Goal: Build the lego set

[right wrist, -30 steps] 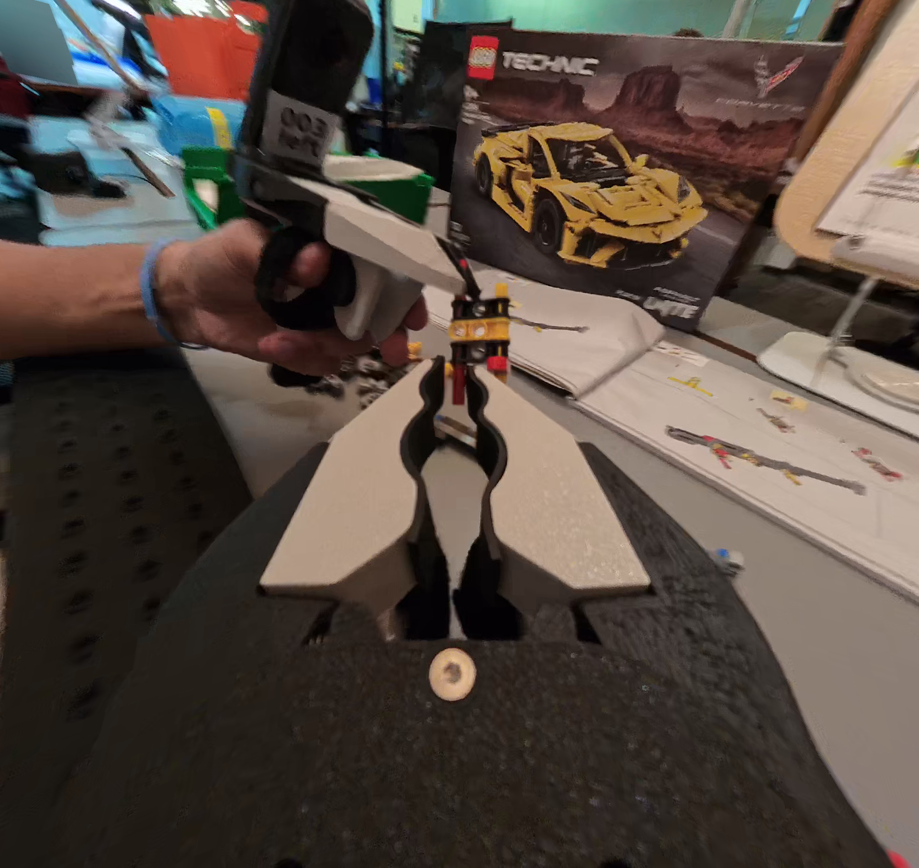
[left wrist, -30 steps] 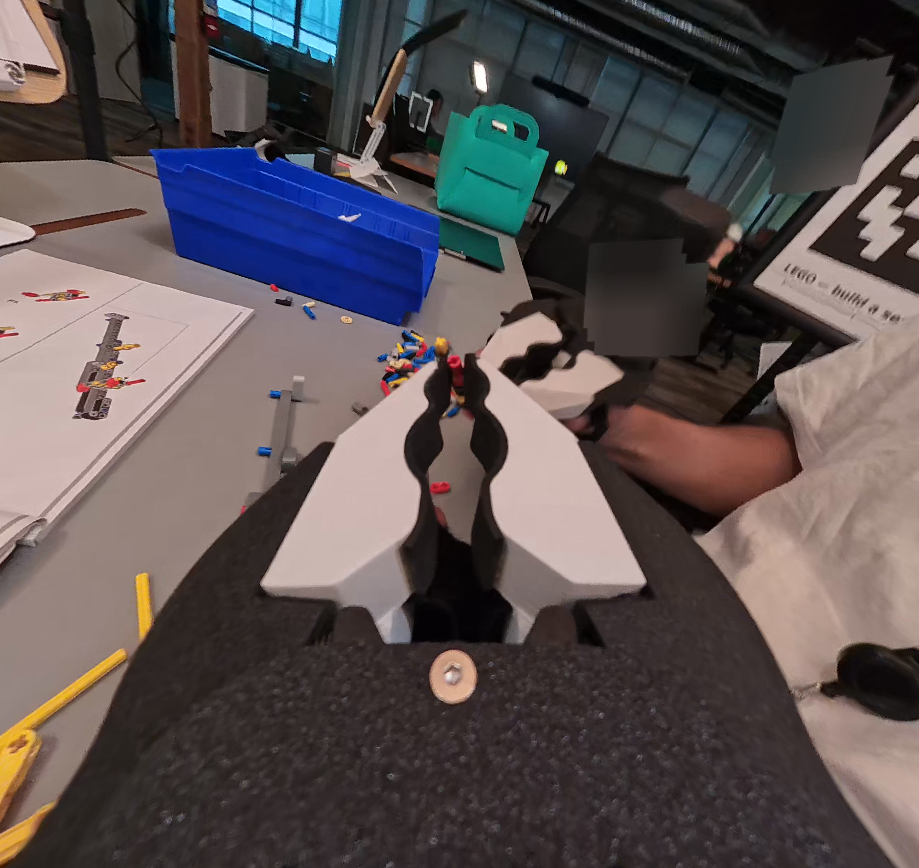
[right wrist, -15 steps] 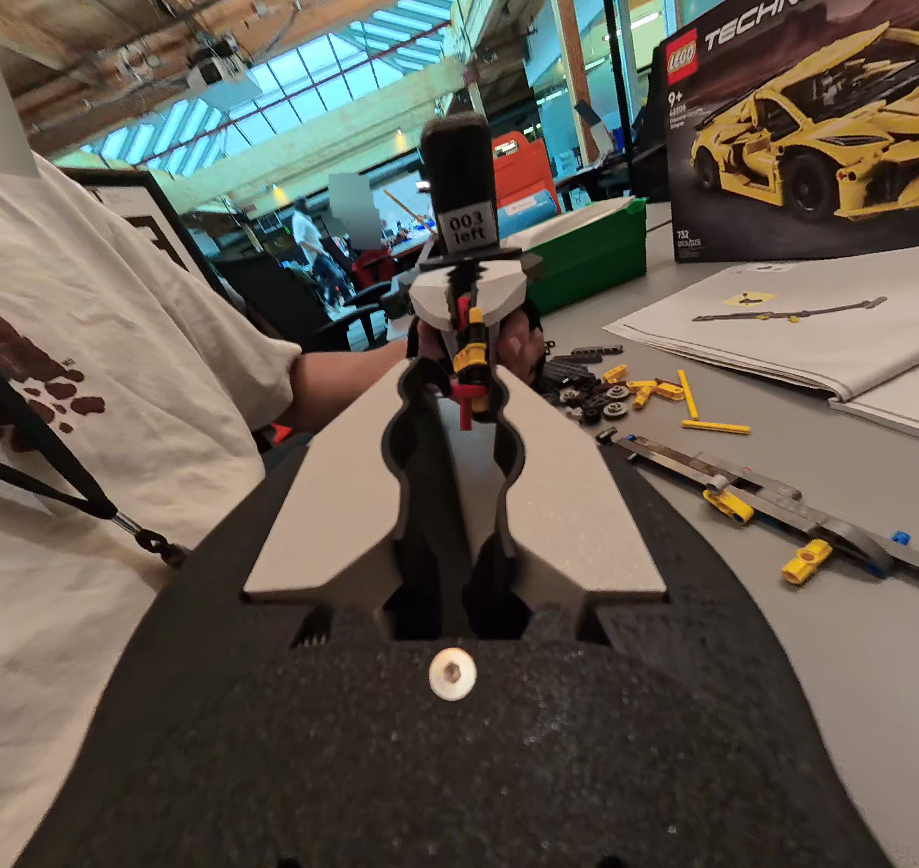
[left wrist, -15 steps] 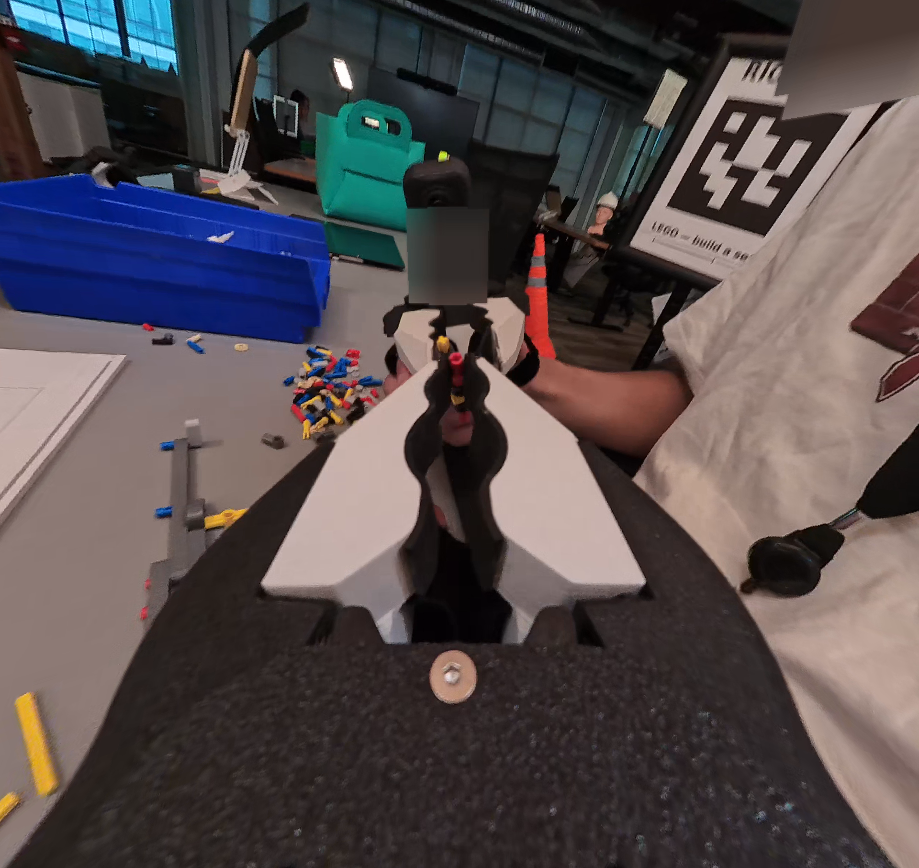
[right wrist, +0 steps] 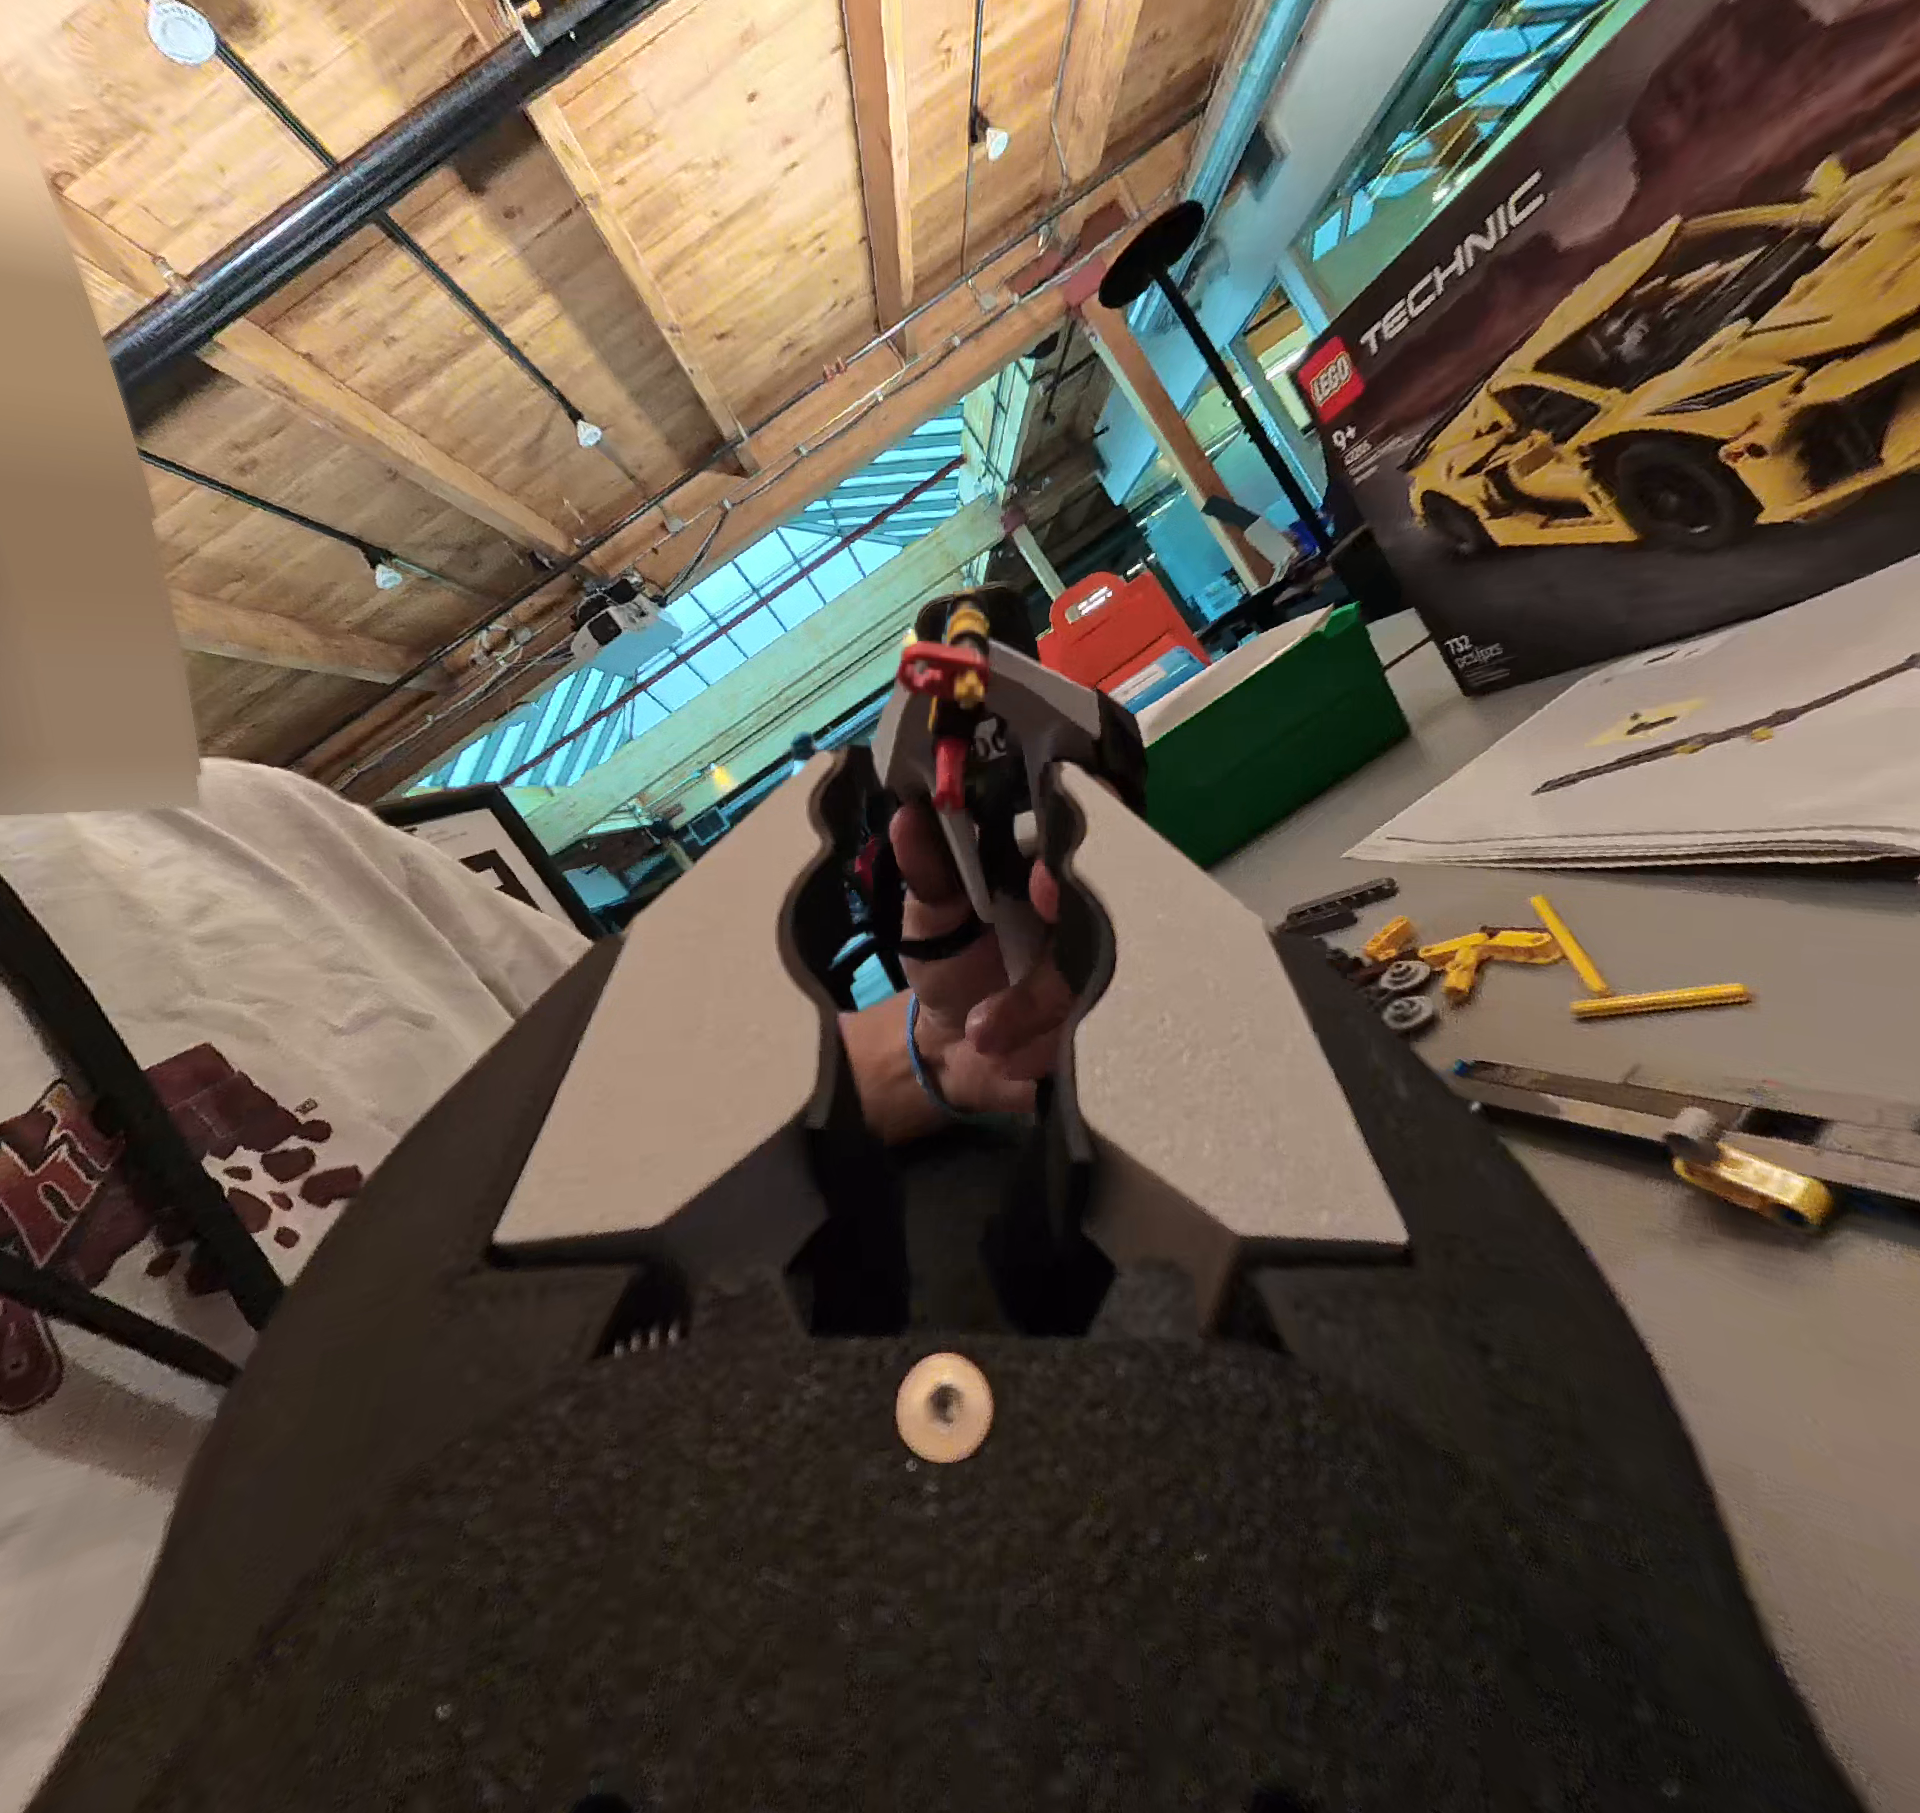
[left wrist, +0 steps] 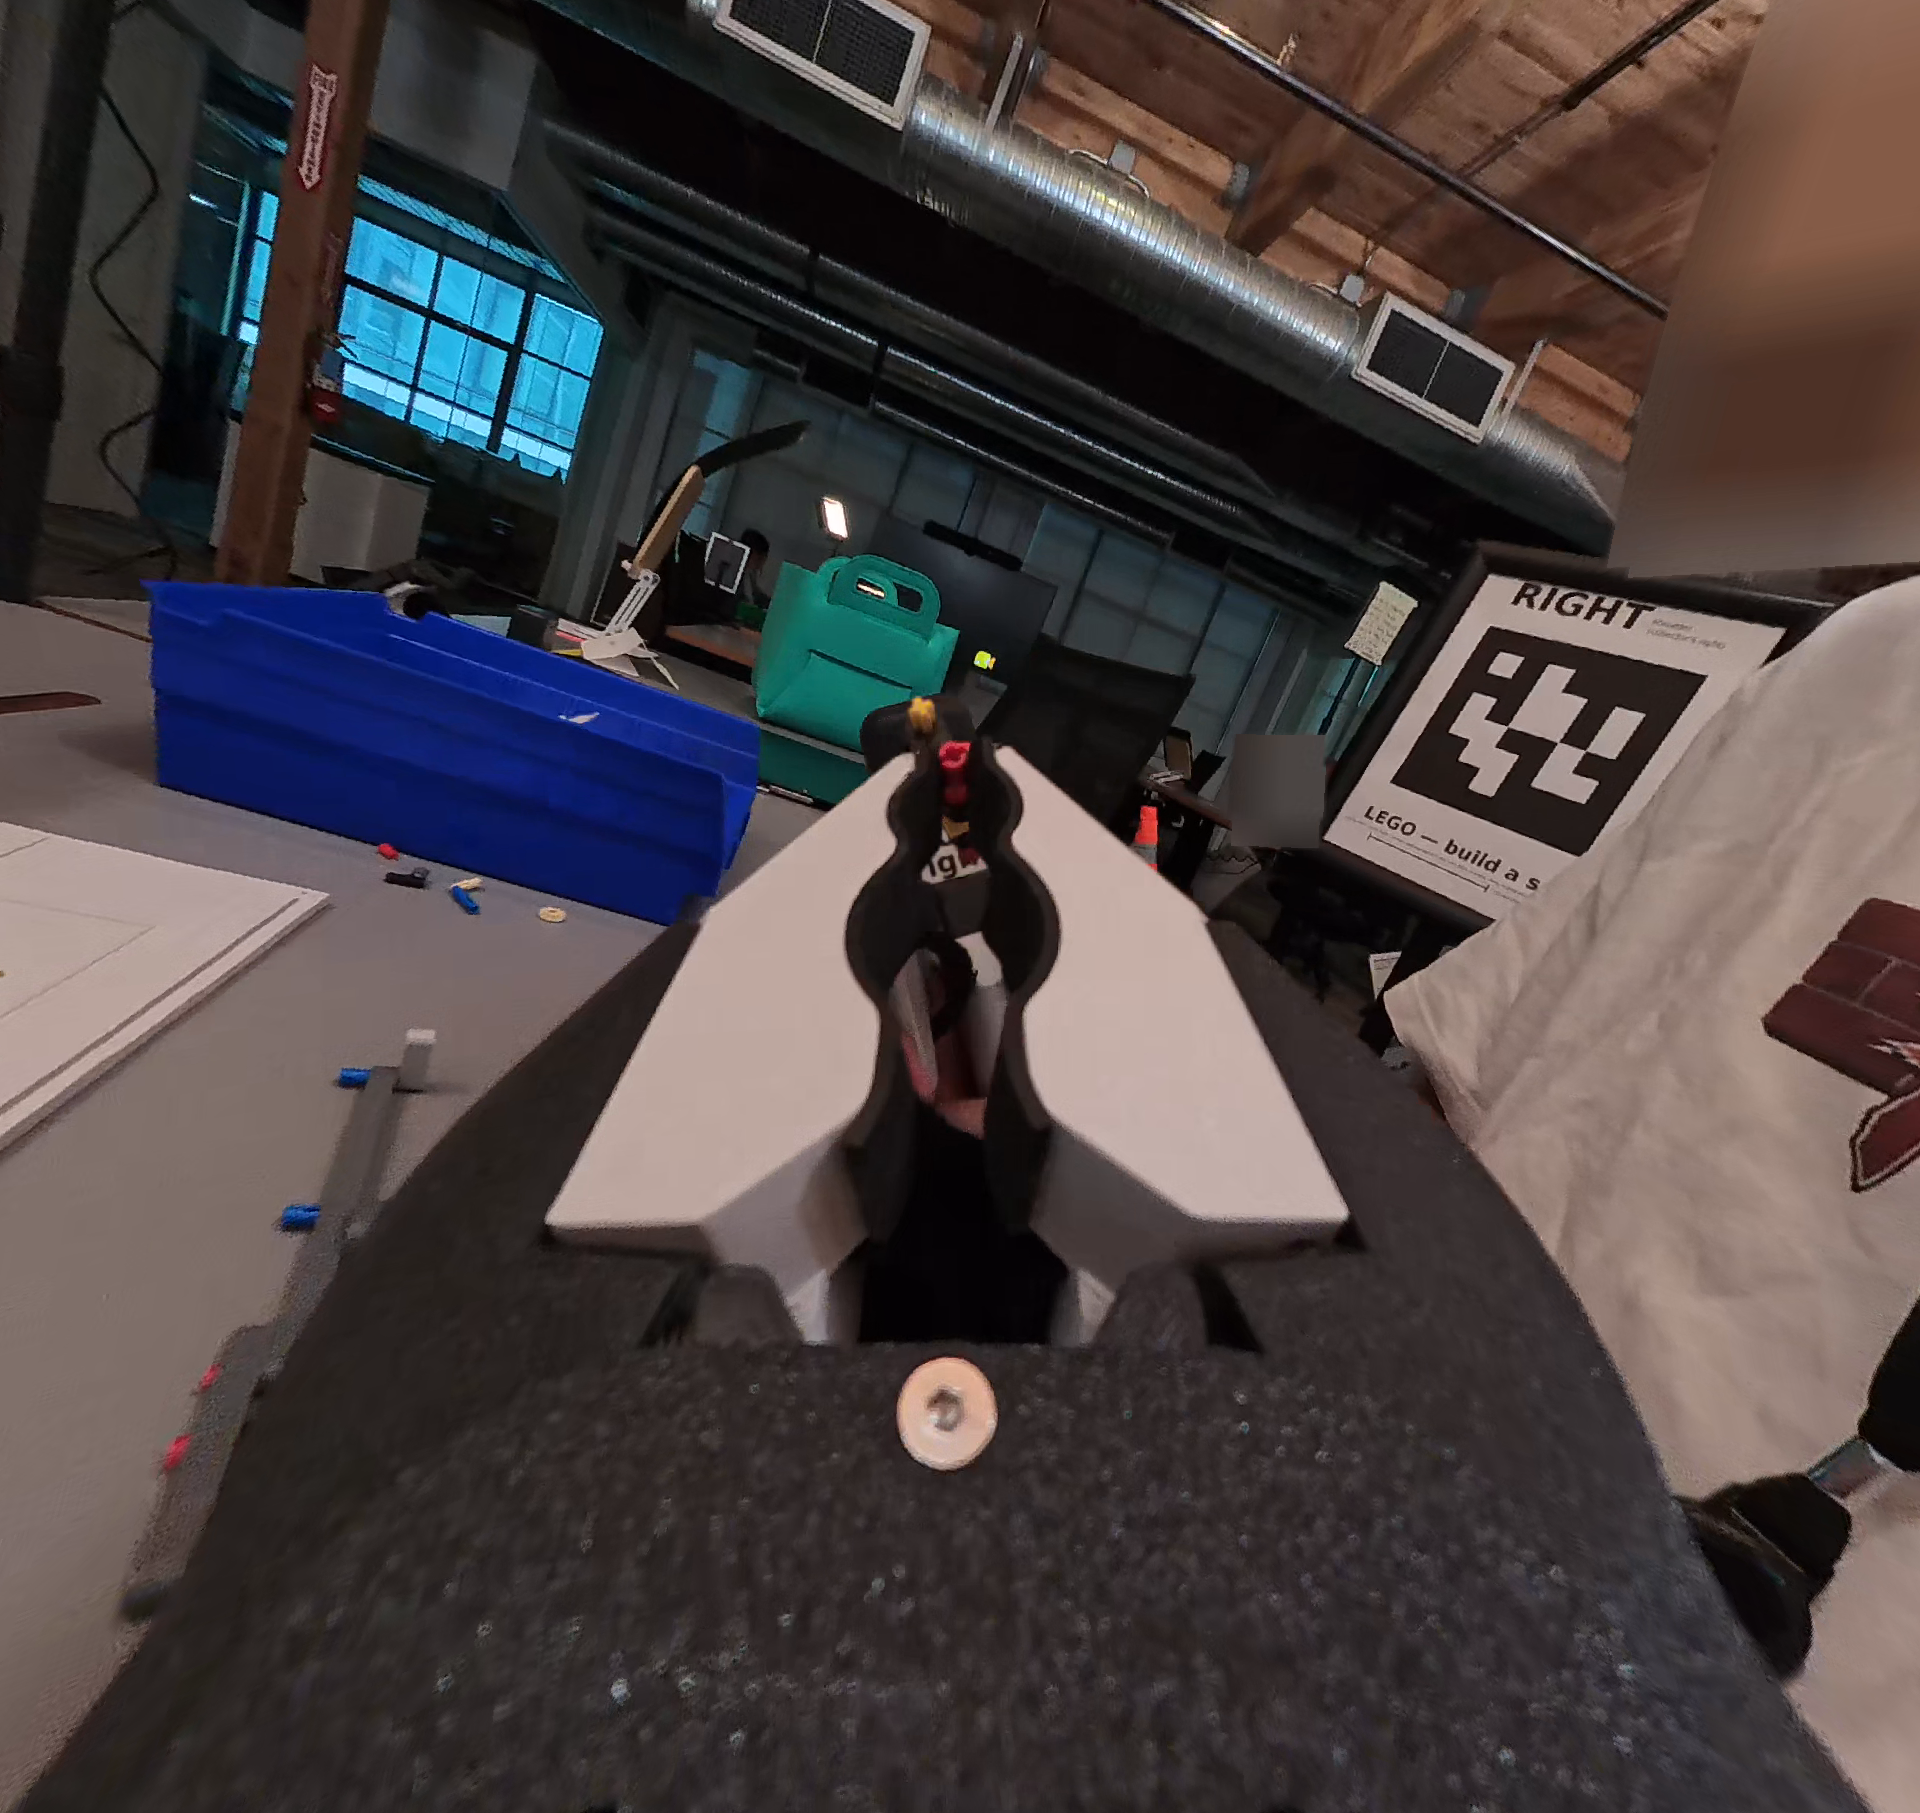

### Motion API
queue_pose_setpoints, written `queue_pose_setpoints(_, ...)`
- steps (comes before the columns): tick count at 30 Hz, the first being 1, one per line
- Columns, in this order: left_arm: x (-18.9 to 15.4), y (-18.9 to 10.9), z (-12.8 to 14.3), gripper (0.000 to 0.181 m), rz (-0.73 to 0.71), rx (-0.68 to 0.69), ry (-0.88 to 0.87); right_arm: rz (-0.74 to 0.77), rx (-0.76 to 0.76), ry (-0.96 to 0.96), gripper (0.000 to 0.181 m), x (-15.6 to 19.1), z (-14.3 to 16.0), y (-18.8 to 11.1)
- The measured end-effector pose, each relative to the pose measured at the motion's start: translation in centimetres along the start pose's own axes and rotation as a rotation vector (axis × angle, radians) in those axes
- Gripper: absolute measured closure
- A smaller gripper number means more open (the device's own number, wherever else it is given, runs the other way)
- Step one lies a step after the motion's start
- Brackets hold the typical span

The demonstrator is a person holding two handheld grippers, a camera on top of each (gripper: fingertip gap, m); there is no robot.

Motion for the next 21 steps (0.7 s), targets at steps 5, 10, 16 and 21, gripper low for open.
queue_pose_setpoints(5,-0.5,1.1,1.1,0.179,-0.021,0.029,0.059,-0.053,-0.188,0.097,0.164,0.1,0.2,0.3)
queue_pose_setpoints(10,-0.7,1.6,1.9,0.179,-0.069,0.051,0.122,-0.006,-0.223,0.058,0.168,0.1,0.0,-0.2)
queue_pose_setpoints(16,-0.9,2.0,2.3,0.179,-0.122,0.089,0.216,0.045,-0.217,0.022,0.169,-0.2,0.0,-0.5)
queue_pose_setpoints(21,-0.8,1.5,1.4,0.178,-0.151,0.053,0.231,0.083,-0.17,0.058,0.166,-0.6,0.1,-0.5)
Point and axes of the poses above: each gripper's, where its closed fingertips meet, y out along the fingers, z out of its underside, x = y × z across the jaws, the point moved 10 cm from there along -y, back along the fingers, and after that the axes turned 7 degrees about -y, right-handed, at the moved point
